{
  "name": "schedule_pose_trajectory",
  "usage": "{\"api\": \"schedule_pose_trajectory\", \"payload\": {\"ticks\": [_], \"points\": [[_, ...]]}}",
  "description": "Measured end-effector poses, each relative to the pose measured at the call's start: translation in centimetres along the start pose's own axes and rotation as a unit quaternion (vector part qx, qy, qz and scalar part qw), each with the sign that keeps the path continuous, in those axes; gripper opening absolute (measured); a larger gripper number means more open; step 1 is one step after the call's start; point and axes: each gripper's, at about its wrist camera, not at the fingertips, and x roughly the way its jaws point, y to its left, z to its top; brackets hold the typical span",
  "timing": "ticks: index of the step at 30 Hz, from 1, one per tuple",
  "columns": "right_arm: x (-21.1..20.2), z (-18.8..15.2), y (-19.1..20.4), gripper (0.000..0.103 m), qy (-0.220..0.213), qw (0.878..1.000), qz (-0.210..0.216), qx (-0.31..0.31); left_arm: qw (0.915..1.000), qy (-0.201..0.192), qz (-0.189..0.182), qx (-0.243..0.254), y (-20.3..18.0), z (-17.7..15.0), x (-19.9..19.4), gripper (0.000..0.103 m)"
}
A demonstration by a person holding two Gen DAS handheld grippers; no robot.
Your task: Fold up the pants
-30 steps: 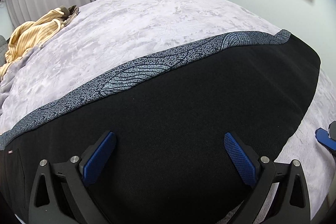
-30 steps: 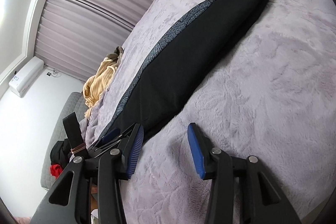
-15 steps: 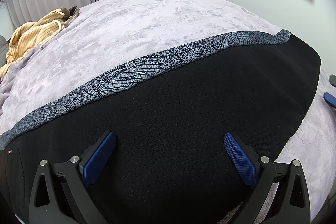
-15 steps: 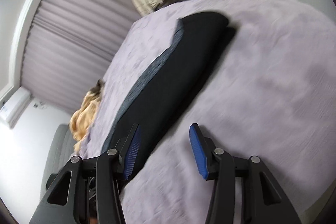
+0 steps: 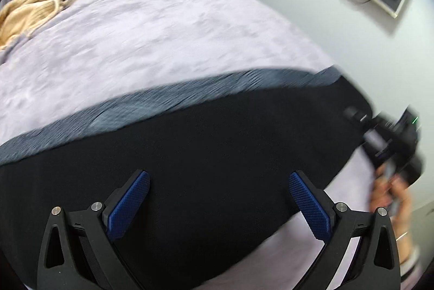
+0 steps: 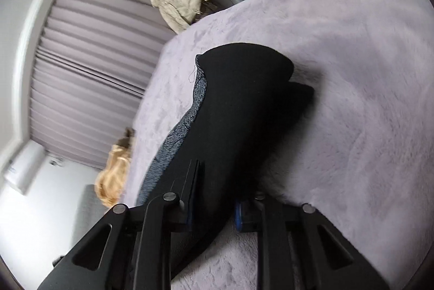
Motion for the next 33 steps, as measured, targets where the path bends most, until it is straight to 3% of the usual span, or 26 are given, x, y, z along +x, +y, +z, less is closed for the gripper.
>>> {"api": "schedule_pose_trajectory", "payload": {"ticks": [5, 8, 10, 14, 16, 20, 24, 27, 29, 33], "points": [[0.0, -0.5, 0.3, 0.018, -0.008, 1.0, -0.008, -0.024, 0.9939, 0.009, -0.11, 0.003, -5.6, 3.3, 3.3, 0.103], [0.0, -0.6, 0.1, 0.018, -0.006, 1.0, 0.0, -0.022, 0.9882, 0.031, -0.15, -0.005, -7.3, 3.6, 6.8, 0.103], [-0.1, -0.4, -0.2, 0.018, -0.003, 1.0, 0.0, -0.017, 0.9864, 0.047, -0.156, -0.018, -7.1, 3.1, 9.1, 0.103], [-0.4, 0.1, 1.0, 0.018, 0.006, 1.0, -0.006, -0.021, 0.9864, 0.025, -0.157, 0.044, -7.8, 1.8, 8.9, 0.103], [-1.1, 0.1, 2.9, 0.017, -0.006, 0.999, -0.002, -0.052, 0.9853, 0.024, -0.161, 0.051, -8.0, 1.7, 8.9, 0.103], [-2.6, -0.8, 8.5, 0.016, -0.018, 0.991, -0.011, -0.135, 0.9839, 0.031, -0.175, 0.015, -7.2, 2.2, 8.4, 0.103], [-4.0, -2.8, 14.4, 0.016, -0.022, 0.972, -0.022, -0.233, 0.9817, 0.037, -0.186, -0.023, -4.7, 2.2, 5.0, 0.103], [-4.5, -4.9, 18.8, 0.017, -0.015, 0.956, -0.021, -0.293, 0.9871, 0.006, -0.157, -0.029, -1.0, 1.3, 1.3, 0.103], [-4.1, -7.2, 21.9, 0.017, -0.009, 0.936, -0.032, -0.35, 0.992, -0.016, -0.122, -0.03, 2.0, 0.1, -1.3, 0.103], [-2.0, -13.9, 26.9, 0.017, 0.009, 0.877, -0.08, -0.474, 0.9971, -0.052, -0.039, -0.04, 8.3, -3.1, -6.0, 0.103]]}}
